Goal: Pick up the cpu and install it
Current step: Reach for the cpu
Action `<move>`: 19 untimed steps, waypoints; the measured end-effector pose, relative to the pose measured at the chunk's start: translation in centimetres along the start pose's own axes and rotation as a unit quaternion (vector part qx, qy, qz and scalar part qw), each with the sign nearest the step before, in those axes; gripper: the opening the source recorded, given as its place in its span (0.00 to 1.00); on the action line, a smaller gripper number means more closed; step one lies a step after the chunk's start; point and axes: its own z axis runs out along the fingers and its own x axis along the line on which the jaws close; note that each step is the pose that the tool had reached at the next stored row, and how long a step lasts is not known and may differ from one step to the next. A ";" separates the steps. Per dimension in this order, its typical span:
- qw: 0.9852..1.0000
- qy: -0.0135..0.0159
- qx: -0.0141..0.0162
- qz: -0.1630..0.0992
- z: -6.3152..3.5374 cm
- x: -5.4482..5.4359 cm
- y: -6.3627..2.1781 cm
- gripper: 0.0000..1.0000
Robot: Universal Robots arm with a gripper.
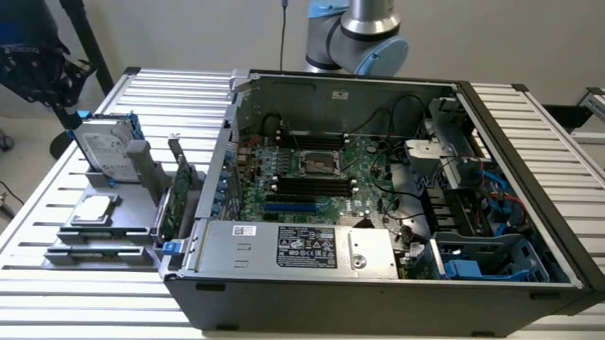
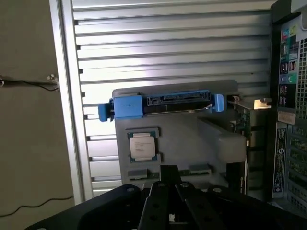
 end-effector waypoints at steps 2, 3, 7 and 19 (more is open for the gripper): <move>1.000 0.000 0.000 0.000 0.21 0.9 -0.01 0.11; 1.000 0.000 0.000 0.000 0.32 1.3 -0.03 0.11; 1.000 0.000 0.000 -0.005 0.54 2.2 -0.05 0.11; 1.000 0.001 -0.001 -0.027 0.69 2.5 0.04 0.11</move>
